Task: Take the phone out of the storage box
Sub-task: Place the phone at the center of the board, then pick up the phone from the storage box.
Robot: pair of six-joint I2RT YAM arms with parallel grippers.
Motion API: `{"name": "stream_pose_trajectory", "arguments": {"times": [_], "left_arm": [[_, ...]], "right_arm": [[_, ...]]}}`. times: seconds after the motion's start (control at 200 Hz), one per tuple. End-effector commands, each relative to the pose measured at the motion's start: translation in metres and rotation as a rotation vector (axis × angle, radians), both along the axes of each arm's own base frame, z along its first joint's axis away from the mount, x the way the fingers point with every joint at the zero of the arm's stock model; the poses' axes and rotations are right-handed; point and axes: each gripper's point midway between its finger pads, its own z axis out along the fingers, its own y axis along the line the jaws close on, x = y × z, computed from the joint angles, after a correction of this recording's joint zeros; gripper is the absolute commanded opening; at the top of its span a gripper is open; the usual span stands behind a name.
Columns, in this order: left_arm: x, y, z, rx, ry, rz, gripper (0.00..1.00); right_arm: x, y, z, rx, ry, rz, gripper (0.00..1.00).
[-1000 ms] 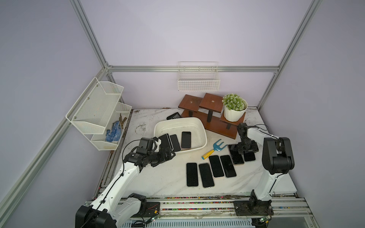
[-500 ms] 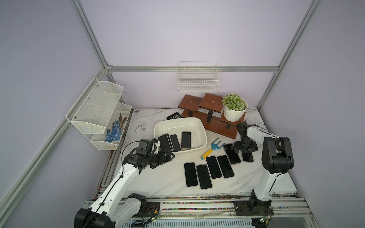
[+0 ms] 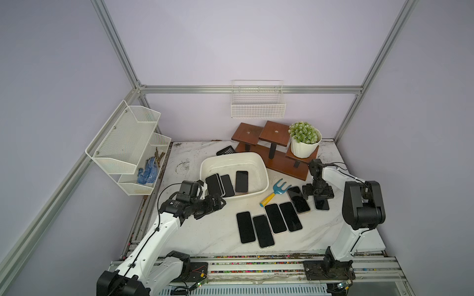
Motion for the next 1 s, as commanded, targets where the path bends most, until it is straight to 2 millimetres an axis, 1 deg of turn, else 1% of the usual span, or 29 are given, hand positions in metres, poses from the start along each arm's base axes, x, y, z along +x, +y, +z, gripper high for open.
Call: {"name": "stream_pose_trajectory", "arguments": {"times": [0.0,0.105,0.155,0.195,0.23,0.24,0.26,0.3,0.41,0.435,0.515,0.6,0.695,0.745,0.815,0.91,0.925,0.995], "left_arm": [[0.015,0.0,0.023,-0.001,-0.071,0.008,1.0],[0.022,-0.001,0.028,-0.001,-0.077,0.01,1.0],[0.025,-0.002,0.032,-0.003,-0.082,0.009,1.0],[0.027,-0.002,0.034,-0.002,-0.087,0.01,1.0],[0.029,-0.002,0.035,-0.003,-0.088,0.01,1.0],[0.029,-0.003,0.036,-0.003,-0.089,0.009,1.0],[0.03,-0.003,0.036,-0.003,-0.089,0.008,1.0],[0.032,-0.003,0.037,-0.002,-0.089,0.007,1.0],[0.037,-0.004,0.039,0.0,-0.087,0.009,1.0],[0.038,-0.004,0.039,-0.001,-0.087,0.009,1.0],[0.042,-0.005,0.041,0.0,-0.088,0.007,1.0],[0.046,-0.005,0.044,0.008,-0.093,0.012,1.0],[0.049,-0.004,0.047,0.014,-0.1,0.018,1.0],[0.048,-0.003,0.047,0.017,-0.099,0.021,1.0],[0.047,-0.001,0.048,0.026,-0.103,0.027,1.0],[0.042,0.004,0.049,0.046,-0.11,0.041,1.0],[0.041,0.005,0.049,0.047,-0.111,0.046,1.0],[0.036,0.009,0.051,0.055,-0.119,0.055,1.0]], "right_arm": [[-0.007,0.001,0.029,-0.021,-0.055,-0.03,1.0],[-0.012,0.006,0.046,0.013,-0.099,-0.052,0.99],[-0.013,0.014,0.053,0.057,-0.123,-0.042,0.99],[-0.013,0.025,0.059,0.105,-0.146,-0.024,0.98],[-0.014,0.039,0.061,0.159,-0.155,0.003,0.98],[-0.014,0.044,0.069,0.179,-0.179,0.017,0.98],[-0.015,0.052,0.074,0.21,-0.198,0.039,0.98],[-0.018,0.077,0.081,0.303,-0.218,0.111,0.98],[-0.035,0.134,0.1,0.481,-0.266,0.215,0.97],[-0.039,0.143,0.102,0.5,-0.272,0.229,0.97],[-0.047,0.173,0.116,0.568,-0.308,0.268,0.96],[-0.047,0.201,0.135,0.631,-0.356,0.284,0.95],[-0.041,0.235,0.154,0.695,-0.403,0.304,0.95],[-0.034,0.251,0.164,0.708,-0.429,0.313,0.95],[-0.023,0.272,0.169,0.703,-0.445,0.313,0.97],[-0.008,0.304,0.169,0.701,-0.446,0.312,0.98],[-0.003,0.309,0.16,0.685,-0.427,0.306,0.98],[0.009,0.332,0.15,0.656,-0.405,0.307,1.0]]}}
